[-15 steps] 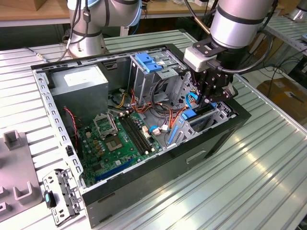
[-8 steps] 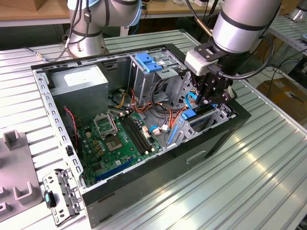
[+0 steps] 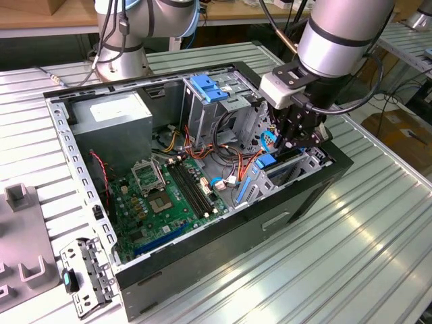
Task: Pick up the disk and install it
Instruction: 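Insert the second disk wire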
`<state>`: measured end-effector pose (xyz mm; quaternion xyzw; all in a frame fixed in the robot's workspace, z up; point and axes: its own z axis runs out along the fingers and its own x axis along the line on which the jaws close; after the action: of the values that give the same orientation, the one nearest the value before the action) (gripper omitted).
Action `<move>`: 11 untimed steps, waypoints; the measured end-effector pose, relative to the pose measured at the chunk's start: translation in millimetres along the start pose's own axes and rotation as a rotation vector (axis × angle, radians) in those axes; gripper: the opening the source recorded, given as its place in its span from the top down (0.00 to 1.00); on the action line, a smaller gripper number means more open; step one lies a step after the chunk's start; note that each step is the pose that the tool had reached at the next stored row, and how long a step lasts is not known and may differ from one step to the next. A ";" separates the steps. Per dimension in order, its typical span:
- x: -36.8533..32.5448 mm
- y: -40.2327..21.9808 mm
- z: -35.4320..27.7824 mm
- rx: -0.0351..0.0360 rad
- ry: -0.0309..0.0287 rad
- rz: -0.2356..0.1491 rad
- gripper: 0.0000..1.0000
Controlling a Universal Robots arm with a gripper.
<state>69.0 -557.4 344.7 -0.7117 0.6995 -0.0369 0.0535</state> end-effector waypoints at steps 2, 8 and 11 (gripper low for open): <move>0.1 0.1 0.8 -0.0001 0.0000 0.000 0.84; 0.2 0.5 3.7 -0.0002 0.0002 0.000 0.84; 0.2 0.5 3.9 -0.0002 -0.0001 0.000 0.84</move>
<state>69.0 -557.5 340.8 -0.7117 0.6995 -0.0368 0.0535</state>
